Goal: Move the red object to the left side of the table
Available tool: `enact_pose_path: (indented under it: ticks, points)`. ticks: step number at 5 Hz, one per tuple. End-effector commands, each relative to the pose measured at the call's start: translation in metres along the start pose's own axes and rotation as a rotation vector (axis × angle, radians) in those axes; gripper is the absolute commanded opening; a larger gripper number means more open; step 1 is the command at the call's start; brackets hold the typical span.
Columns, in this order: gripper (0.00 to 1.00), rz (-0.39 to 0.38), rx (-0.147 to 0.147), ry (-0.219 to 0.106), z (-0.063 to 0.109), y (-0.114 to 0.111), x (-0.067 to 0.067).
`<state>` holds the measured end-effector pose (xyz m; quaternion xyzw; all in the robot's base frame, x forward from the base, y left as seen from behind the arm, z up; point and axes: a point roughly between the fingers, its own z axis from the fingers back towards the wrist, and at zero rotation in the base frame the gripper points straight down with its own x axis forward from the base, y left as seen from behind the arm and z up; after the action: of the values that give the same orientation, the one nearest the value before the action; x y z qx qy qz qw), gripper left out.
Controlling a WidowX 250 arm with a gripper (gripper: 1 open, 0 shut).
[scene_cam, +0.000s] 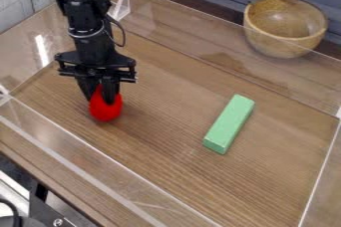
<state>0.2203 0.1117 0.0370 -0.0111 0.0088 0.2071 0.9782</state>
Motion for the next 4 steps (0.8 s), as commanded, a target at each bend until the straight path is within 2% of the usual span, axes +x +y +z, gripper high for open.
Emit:
enact_pose_path:
  ticks: [1,4]
  points:
    - [0.0,0.012,0.012,-0.028,0.0073,0.0058,0.0081]
    - [0.0,0.012,0.021,-0.015,0.0057,0.0067,0.0081]
